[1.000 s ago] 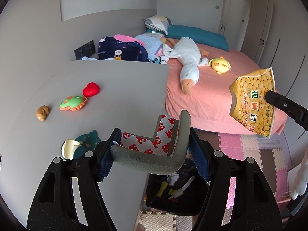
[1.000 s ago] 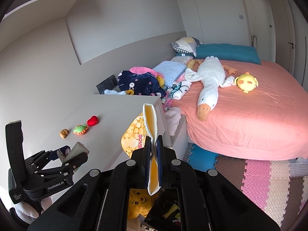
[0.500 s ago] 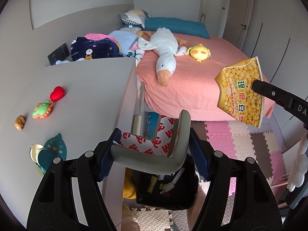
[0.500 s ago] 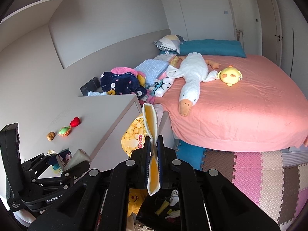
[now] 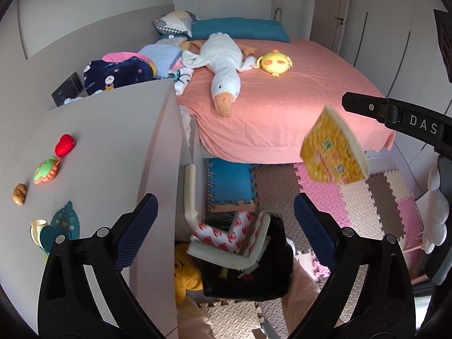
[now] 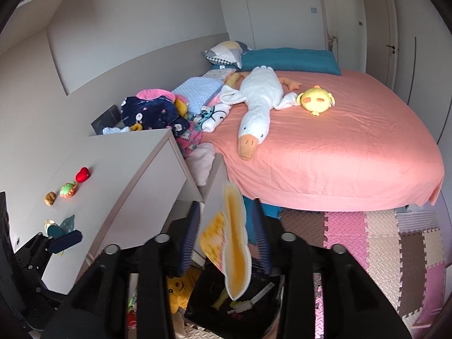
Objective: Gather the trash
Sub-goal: 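Open both grippers to drop the corner guard and snack bag into the bin, then move both open grippers back over the desk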
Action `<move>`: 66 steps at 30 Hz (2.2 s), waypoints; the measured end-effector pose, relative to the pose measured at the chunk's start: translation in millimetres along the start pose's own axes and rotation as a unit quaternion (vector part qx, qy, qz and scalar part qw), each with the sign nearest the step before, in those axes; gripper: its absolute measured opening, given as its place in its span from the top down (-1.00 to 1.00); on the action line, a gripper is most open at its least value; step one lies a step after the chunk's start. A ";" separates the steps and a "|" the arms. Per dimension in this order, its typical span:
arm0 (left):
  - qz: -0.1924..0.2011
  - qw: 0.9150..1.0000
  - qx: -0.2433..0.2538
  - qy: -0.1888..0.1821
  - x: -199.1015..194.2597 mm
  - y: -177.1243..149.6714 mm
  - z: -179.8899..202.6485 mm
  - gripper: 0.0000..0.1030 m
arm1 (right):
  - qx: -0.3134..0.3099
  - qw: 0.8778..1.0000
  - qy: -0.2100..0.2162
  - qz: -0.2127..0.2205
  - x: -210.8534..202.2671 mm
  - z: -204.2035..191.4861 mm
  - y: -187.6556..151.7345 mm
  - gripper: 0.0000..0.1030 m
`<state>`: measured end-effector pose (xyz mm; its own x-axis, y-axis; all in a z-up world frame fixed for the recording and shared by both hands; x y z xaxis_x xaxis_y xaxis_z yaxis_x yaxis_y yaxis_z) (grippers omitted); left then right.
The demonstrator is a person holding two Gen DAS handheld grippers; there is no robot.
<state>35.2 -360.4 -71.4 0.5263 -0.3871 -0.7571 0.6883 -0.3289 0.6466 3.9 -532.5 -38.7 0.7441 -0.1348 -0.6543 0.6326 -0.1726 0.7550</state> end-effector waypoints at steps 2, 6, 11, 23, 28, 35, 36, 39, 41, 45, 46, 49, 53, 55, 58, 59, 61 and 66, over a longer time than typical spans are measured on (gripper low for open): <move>0.003 1.000 -0.007 0.005 -1.1 1.3 -5.3 -0.84 | 0.001 1.000 -0.001 0.002 -0.2 1.3 0.3 -0.14; 0.006 1.000 -0.025 0.004 -3.3 4.4 -15.4 -0.84 | 0.004 1.000 0.002 0.003 0.7 1.5 0.7 -0.14; 0.007 1.000 -0.028 0.005 -4.6 5.0 -19.5 -0.84 | 0.005 1.000 0.006 0.003 0.4 0.5 0.7 -0.14; 0.011 1.000 -0.028 0.009 -12.3 2.9 -24.4 -0.84 | 0.002 1.000 0.015 0.007 -2.2 -12.0 2.5 -0.14; 0.016 0.999 -0.037 0.019 -19.6 -0.5 -39.0 -0.84 | -0.001 1.000 0.028 0.010 -3.2 -29.9 5.0 -0.14; 0.029 0.997 -0.055 0.044 -34.0 -3.9 -73.2 -0.84 | -0.019 0.999 0.050 0.011 -0.6 -61.2 9.2 -0.14; 0.032 0.997 -0.059 0.048 -36.0 -4.3 -78.9 -0.84 | -0.020 0.998 0.053 0.011 0.1 -66.2 9.6 -0.14; 0.036 0.995 -0.072 0.058 -41.1 -6.3 -97.5 -0.84 | -0.024 0.998 0.064 0.010 3.5 -79.8 11.2 -0.15; 0.038 0.994 -0.080 0.065 -43.8 -8.4 -109.4 -0.84 | -0.030 0.997 0.070 0.008 6.0 -91.1 12.2 -0.15; 0.039 0.991 -0.100 0.078 -48.1 -13.4 -136.4 -0.84 | -0.043 0.996 0.083 0.005 11.8 -114.4 12.7 -0.15; 0.039 0.990 -0.105 0.081 -48.7 -14.5 -143.4 -0.84 | -0.046 0.995 0.086 0.004 13.7 -119.9 12.9 -0.15; 0.037 0.988 -0.121 0.091 -49.9 -19.4 -164.0 -0.84 | -0.055 0.994 0.095 0.000 18.5 -136.7 13.6 -0.16; 0.033 0.985 -0.138 0.101 -46.6 -25.0 -186.9 -0.84 | -0.066 0.992 0.106 -0.003 23.9 -154.2 13.5 -0.16; 0.029 0.984 -0.144 0.105 -42.9 -26.8 -196.4 -0.84 | -0.070 0.991 0.111 -0.003 26.2 -160.7 13.7 -0.16; 0.024 0.982 -0.147 0.113 -36.4 -28.5 -207.1 -0.84 | -0.073 0.990 0.116 -0.005 30.9 -167.8 14.1 -0.16; 0.023 0.982 -0.147 0.118 -34.2 -28.6 -210.0 -0.84 | -0.074 0.990 0.117 -0.006 33.0 -169.5 14.0 -0.16; 0.024 0.980 -0.150 0.125 -30.3 -28.6 -216.4 -0.75 | -0.074 0.990 0.118 -0.010 37.5 -171.9 13.5 -0.16; 0.010 0.979 -0.167 0.119 -18.2 -29.4 -232.3 -0.34 | -0.076 0.989 0.122 -0.018 48.2 -178.4 13.1 -0.16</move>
<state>121.4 -143.6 -98.2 0.6151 -0.1657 -0.7709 0.7807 -0.0090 0.6248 86.4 -367.2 -52.6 0.7389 0.1114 -0.6646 0.6704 -0.0221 0.7417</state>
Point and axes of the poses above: each gripper's, at about its wrist camera, not at the fingertips, and x roughly the way its jaws point, z to its right, y to its top, the point moved 8 cm from there along x, roughly the way its jaws point, and after that the axes turned 10 degrees about -x, right-handed, at the moved point
